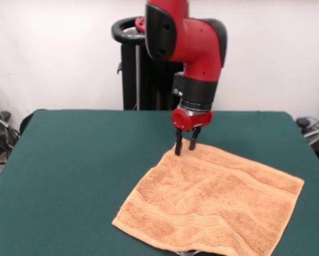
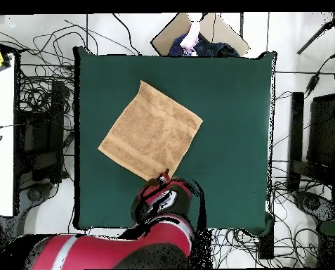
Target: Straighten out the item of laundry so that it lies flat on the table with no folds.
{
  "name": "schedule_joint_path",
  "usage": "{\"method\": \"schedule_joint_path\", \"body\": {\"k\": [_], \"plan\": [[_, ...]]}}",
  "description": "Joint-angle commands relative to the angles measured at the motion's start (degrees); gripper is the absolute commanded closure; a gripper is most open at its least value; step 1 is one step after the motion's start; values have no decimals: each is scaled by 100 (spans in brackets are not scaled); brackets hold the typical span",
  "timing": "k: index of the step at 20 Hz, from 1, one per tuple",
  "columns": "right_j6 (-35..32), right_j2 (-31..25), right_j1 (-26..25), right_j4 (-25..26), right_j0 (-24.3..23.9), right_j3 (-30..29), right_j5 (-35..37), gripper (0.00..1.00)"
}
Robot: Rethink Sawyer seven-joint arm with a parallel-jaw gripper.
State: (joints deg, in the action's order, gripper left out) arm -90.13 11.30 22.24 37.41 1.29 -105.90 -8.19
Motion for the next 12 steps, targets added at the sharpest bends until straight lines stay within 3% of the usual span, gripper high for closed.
{"method": "schedule_joint_path", "body": {"k": [1,12], "plan": [[114,-1586,-212,435,-698,673,860,0],[-244,-1345,-318,648,-424,888,637,0]]}}
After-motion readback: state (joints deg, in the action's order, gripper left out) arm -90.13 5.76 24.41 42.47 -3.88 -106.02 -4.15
